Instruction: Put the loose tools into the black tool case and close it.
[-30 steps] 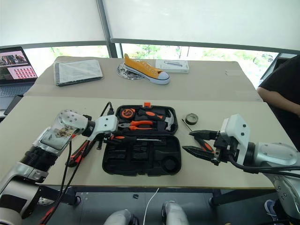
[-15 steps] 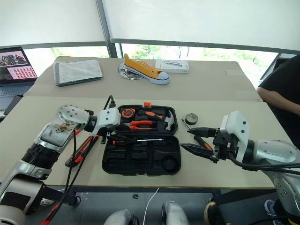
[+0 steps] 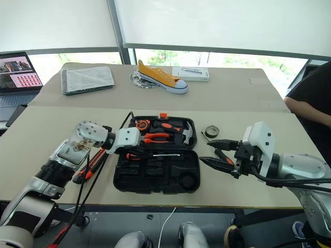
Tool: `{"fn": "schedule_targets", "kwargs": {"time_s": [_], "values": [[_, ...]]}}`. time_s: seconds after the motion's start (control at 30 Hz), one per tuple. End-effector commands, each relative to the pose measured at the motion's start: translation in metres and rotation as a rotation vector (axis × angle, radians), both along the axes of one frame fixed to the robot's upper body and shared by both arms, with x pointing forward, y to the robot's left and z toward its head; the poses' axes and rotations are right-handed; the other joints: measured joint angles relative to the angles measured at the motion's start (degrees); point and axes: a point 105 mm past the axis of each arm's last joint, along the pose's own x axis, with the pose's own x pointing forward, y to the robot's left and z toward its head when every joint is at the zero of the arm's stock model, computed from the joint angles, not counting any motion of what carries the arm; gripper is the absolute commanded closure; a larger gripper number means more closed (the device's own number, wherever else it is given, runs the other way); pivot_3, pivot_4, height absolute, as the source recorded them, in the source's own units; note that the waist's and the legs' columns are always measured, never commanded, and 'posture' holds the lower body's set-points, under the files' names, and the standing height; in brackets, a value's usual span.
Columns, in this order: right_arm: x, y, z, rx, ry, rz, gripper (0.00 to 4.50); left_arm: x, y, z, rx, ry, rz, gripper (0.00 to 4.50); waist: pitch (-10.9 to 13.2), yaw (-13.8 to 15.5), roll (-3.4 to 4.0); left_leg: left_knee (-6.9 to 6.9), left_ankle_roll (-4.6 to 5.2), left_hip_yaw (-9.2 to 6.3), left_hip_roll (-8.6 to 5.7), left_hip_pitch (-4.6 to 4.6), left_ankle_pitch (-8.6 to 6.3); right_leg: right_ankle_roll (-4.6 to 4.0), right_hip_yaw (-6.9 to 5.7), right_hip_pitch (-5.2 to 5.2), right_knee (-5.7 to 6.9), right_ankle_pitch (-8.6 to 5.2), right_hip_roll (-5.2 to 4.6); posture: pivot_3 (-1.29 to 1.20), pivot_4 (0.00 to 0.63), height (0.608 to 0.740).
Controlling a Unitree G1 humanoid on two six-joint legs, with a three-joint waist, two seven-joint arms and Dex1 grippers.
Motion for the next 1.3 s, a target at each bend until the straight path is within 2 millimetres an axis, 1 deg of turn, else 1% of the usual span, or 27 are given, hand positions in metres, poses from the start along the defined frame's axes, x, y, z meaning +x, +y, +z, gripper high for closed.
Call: {"fn": "schedule_targets", "kwargs": {"time_s": [0.03, 0.1, 0.13, 0.17, 0.2, 0.27, 0.3, 0.37, 0.4, 0.43, 0.47, 0.57, 0.63, 0.67, 0.77, 0.9, 0.97, 1.0, 1.07, 1.1, 1.17, 1.27, 1.3], "values": [[-0.001, 0.002, 0.007, 0.003, -0.040, 0.002, 1.21, 0.003, 0.005, -0.018, 0.074, -0.001, 0.004, 4.44, -0.03, 0.01, 0.02, 0.00, 0.05, 0.00, 0.00, 0.01, -0.03, 0.02, 0.01, 0.01, 0.00, 0.01, -0.01, 0.00, 0.150, 0.733], [0.000, -0.001, 0.007, 0.006, -0.039, -0.020, 1.21, 0.003, 0.004, -0.013, 0.050, 0.002, -0.002, 4.44, -0.04, -0.01, 0.02, 0.00, 0.07, 0.01, -0.01, 0.00, -0.04, 0.05, 0.03, 0.01, 0.01, 0.02, -0.03, 0.00, 0.150, 0.733], [0.000, -0.004, 0.006, 0.006, -0.037, -0.040, 1.21, 0.003, 0.003, -0.008, 0.020, 0.012, 0.005, 4.44, -0.04, -0.01, 0.02, 0.00, 0.08, 0.01, -0.01, 0.01, -0.04, 0.05, 0.03, 0.01, 0.01, 0.02, -0.04, 0.00, 0.150, 0.733], [0.001, -0.008, 0.005, 0.005, -0.035, -0.062, 1.21, 0.002, 0.003, -0.001, -0.021, 0.028, 0.018, 4.44, -0.04, -0.01, 0.02, 0.00, 0.07, 0.01, -0.01, 0.00, -0.04, 0.05, 0.03, 0.01, 0.01, 0.02, -0.04, 0.00, 0.150, 0.733], [0.004, -0.015, 0.002, -0.002, -0.030, -0.108, 1.21, 0.002, 0.003, 0.012, -0.097, 0.065, 0.043, 4.44, -0.04, -0.01, 0.02, 0.00, 0.07, 0.00, 0.00, 0.00, -0.04, 0.06, 0.02, 0.00, 0.01, 0.02, -0.03, 0.00, 0.150, 0.733], [0.010, -0.031, -0.007, -0.020, -0.011, -0.207, 1.21, -0.002, 0.005, 0.035, -0.226, 0.136, 0.072, 3.94, -0.03, -0.07, 0.01, 0.01, 0.06, -0.01, 0.01, 0.00, -0.04, 0.06, 0.00, -0.07, 0.01, 0.02, -0.02, 0.00, 0.150, 0.733], [0.012, -0.040, -0.013, -0.032, 0.001, -0.260, 1.21, -0.005, 0.008, 0.045, -0.278, 0.167, 0.077, 3.76, -0.03, -0.10, 0.01, 0.03, 0.06, 0.00, 0.03, 0.00, -0.03, 0.06, -0.01, -0.12, 0.01, 0.02, 0.01, 0.00, 0.150, 0.733], [0.016, -0.056, -0.025, -0.032, 0.038, -0.355, 1.21, -0.016, 0.013, 0.065, -0.373, 0.219, 0.060, 2.96, -0.02, -0.23, -0.01, 0.14, 0.06, 0.00, 0.05, -0.02, -0.02, 0.08, -0.02, -0.24, 0.02, 0.01, 0.04, 0.00, 0.150, 0.733], [0.018, -0.061, -0.030, -0.026, 0.052, -0.387, 1.21, -0.021, 0.016, 0.072, -0.407, 0.243, 0.054, 2.73, -0.02, -0.35, -0.01, 0.17, 0.06, 0.01, 0.06, -0.03, -0.02, 0.10, -0.02, -0.25, 0.03, -0.01, 0.04, 0.00, 0.150, 0.733], [0.020, -0.066, -0.035, -0.027, 0.064, -0.422, 1.21, -0.026, 0.018, 0.078, -0.440, 0.270, 0.049, 2.28, -0.02, -0.45, -0.01, 0.16, 0.05, 0.02, 0.05, 0.00, -0.03, 0.12, 0.01, -0.25, 0.03, -0.02, 0.04, 0.00, 0.150, 0.733], [0.022, -0.071, -0.042, -0.029, 0.077, -0.451, 1.21, -0.032, 0.020, 0.084, -0.469, 0.293, 0.042, 2.01, -0.02, -0.53, 0.00, 0.16, 0.05, 0.02, 0.05, 0.01, -0.03, 0.13, 0.02, -0.24, 0.03, -0.04, 0.03, 0.00, 0.150, 0.733], [0.028, -0.077, -0.057, -0.033, 0.102, -0.508, 1.21, -0.047, 0.022, 0.094, -0.516, 0.338, 0.020, 1.00, -0.02, -0.62, 0.02, 0.15, 0.04, 0.02, 0.04, 0.04, -0.03, 0.17, 0.04, -0.23, 0.04, -0.08, 0.02, 0.00, 0.150, 0.733], [0.034, -0.078, -0.066, -0.030, 0.111, -0.541, 1.21, -0.054, 0.021, 0.098, -0.529, 0.355, 0.011, 0.22, -0.02, -0.62, 0.01, 0.15, 0.02, 0.03, 0.02, 0.05, -0.03, 0.19, 0.05, -0.20, 0.06, -0.08, -0.01, 0.00, 0.150, 0.733], [0.037, -0.079, -0.071, -0.031, 0.114, -0.555, 1.21, -0.056, 0.020, 0.099, -0.535, 0.361, 0.008, 0.04, -0.02, -0.61, 0.01, 0.16, 0.00, 0.02, 0.02, 0.06, -0.01, 0.19, 0.06, -0.19, 0.07, -0.08, 0.00, 0.00, 0.150, 0.733], [0.046, -0.078, -0.087, -0.037, 0.136, -0.582, 1.21, -0.059, 0.017, 0.102, -0.545, 0.348, 0.011, 0.00, -0.01, -0.63, 0.02, 0.14, -0.03, 0.01, 0.00, 0.05, 0.00, 0.19, 0.16, -0.14, 0.12, -0.08, 0.02, 0.00, 0.150, 0.733], [0.054, -0.075, -0.104, -0.046, 0.160, -0.591, 1.21, -0.061, 0.015, 0.099, -0.518, 0.331, 0.011, 0.00, -0.01, -0.66, 0.04, 0.06, -0.06, 0.02, -0.02, 0.04, 0.01, 0.16, 0.21, -0.13, 0.12, -0.10, 0.06, 0.00, 0.150, 0.733], [0.056, -0.076, -0.107, -0.048, 0.160, -0.600, 2.22, -0.059, 0.017, 0.096, -0.509, 0.319, 0.025, 0.00, -0.01, -0.69, 0.04, 0.06, -0.09, 0.02, -0.02, 0.05, 0.03, 0.14, 0.20, -0.14, 0.11, -0.11, 0.07, 0.00, 0.150, 0.733], [0.057, -0.077, -0.108, -0.044, 0.160, -0.609, 2.43, -0.058, 0.017, 0.095, -0.505, 0.311, 0.030, 0.00, -0.01, -0.70, 0.05, 0.06, -0.09, 0.02, -0.02, 0.05, 0.03, 0.13, 0.20, -0.15, 0.11, -0.11, 0.08, 0.00, 0.150, 0.733], [0.055, -0.079, -0.105, -0.039, 0.153, -0.614, 3.06, -0.058, 0.019, 0.093, -0.497, 0.306, 0.035, 0.00, -0.01, -0.71, 0.06, 0.06, -0.09, 0.03, -0.03, 0.05, 0.03, 0.13, 0.20, -0.15, 0.10, -0.11, 0.06, 0.00, 0.150, 0.733], [0.053, -0.081, -0.102, -0.032, 0.147, -0.616, 3.45, -0.059, 0.021, 0.092, -0.493, 0.307, 0.037, 0.00, -0.01, -0.71, 0.06, 0.06, -0.09, 0.04, -0.03, 0.06, 0.03, 0.13, 0.20, -0.15, 0.10, -0.11, 0.06, 0.00, 0.150, 0.733], [0.051, -0.083, -0.095, -0.015, 0.132, -0.617, 3.47, -0.059, 0.023, 0.091, -0.484, 0.307, 0.040, 0.00, 0.00, -0.70, 0.06, 0.06, -0.10, 0.03, -0.03, 0.06, 0.03, 0.13, 0.19, -0.16, 0.10, -0.11, 0.06, 0.00, 0.150, 0.733], [0.045, -0.084, -0.068, 0.029, 0.076, -0.580, 3.47, -0.061, 0.031, 0.087, -0.449, 0.304, 0.051, 0.00, 0.04, -0.66, 0.14, 0.06, -0.12, 0.03, -0.02, 0.06, 0.04, 0.13, 0.19, -0.16, 0.11, -0.11, 0.06, 0.00, 0.150, 0.733], [0.043, -0.081, -0.058, 0.038, 0.051, -0.547, 3.47, -0.061, 0.035, 0.085, -0.434, 0.300, 0.056, 0.00, 0.06, -0.72, 0.21, 0.06, -0.12, 0.03, -0.02, 0.06, 0.04, 0.13, 0.20, -0.16, 0.12, -0.11, 0.06, 0.00, 0.150, 0.733]]}}
